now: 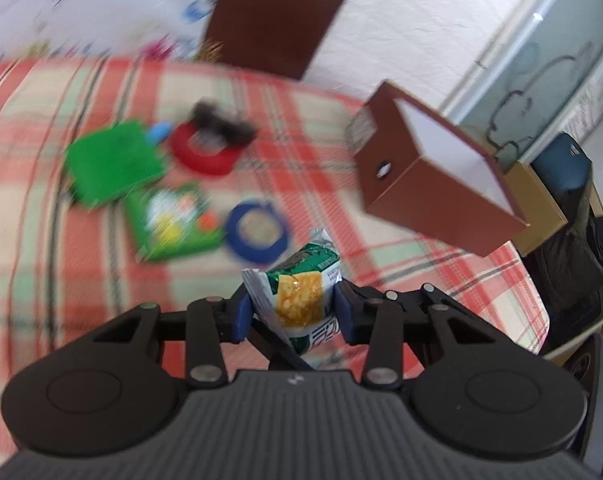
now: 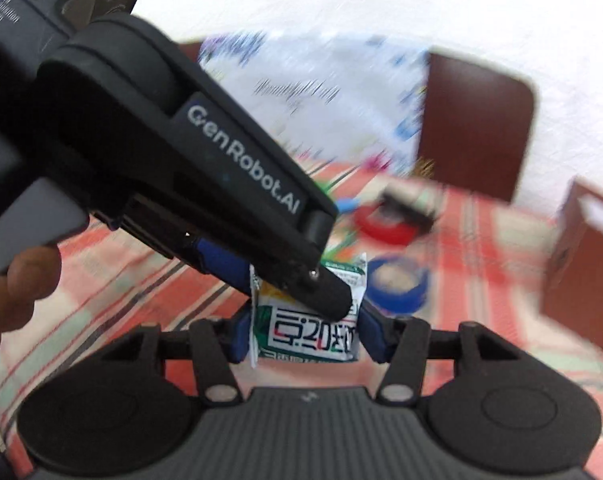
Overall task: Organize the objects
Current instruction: 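Grasp the green-and-white snack bag with the left gripper and drop it into the box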
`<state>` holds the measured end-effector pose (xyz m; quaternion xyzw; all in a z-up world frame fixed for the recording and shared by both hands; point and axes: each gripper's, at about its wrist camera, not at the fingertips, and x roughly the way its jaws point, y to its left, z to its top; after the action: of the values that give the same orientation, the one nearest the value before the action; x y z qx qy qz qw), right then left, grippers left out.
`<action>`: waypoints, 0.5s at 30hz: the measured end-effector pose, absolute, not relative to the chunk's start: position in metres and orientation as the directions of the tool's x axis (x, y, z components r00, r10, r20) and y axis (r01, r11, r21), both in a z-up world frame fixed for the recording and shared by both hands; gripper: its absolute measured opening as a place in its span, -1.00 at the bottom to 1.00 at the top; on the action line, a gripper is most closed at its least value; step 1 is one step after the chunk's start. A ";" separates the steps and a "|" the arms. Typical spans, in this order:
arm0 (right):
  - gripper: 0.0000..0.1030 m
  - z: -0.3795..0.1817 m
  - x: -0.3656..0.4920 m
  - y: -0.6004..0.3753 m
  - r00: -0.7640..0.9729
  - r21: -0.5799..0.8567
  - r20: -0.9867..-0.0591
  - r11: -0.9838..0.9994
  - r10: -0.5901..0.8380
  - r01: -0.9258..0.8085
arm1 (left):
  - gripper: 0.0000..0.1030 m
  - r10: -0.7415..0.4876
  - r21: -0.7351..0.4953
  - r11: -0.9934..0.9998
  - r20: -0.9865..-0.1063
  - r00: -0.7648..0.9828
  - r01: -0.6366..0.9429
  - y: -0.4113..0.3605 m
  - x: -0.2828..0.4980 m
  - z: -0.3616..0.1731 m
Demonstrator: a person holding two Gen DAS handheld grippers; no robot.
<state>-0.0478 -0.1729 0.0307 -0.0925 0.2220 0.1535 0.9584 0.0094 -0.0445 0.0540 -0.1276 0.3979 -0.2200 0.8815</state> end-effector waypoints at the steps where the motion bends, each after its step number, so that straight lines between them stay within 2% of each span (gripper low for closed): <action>1: 0.01 0.037 -0.046 -0.182 0.876 -0.120 -0.424 0.944 0.230 -0.306 | -0.14 -0.499 -0.386 0.866 -0.632 0.593 0.317 -0.056 0.015 0.064; 7: 0.02 0.071 -0.030 -0.254 0.957 -0.142 -0.283 0.983 0.068 -0.112 | -0.14 -0.561 -0.308 0.823 -0.571 0.599 0.477 -0.141 0.050 0.109; 15: 0.02 0.084 -0.003 -0.351 0.966 -0.096 -0.235 0.991 -0.109 0.089 | -0.14 -0.616 -0.228 0.760 -0.553 0.561 0.609 -0.250 0.094 0.122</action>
<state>-0.0035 -0.3505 0.0845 -0.0424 0.1205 -0.0501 0.9905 0.0941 -0.2501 0.1216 -0.0054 0.3151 -0.3467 0.8834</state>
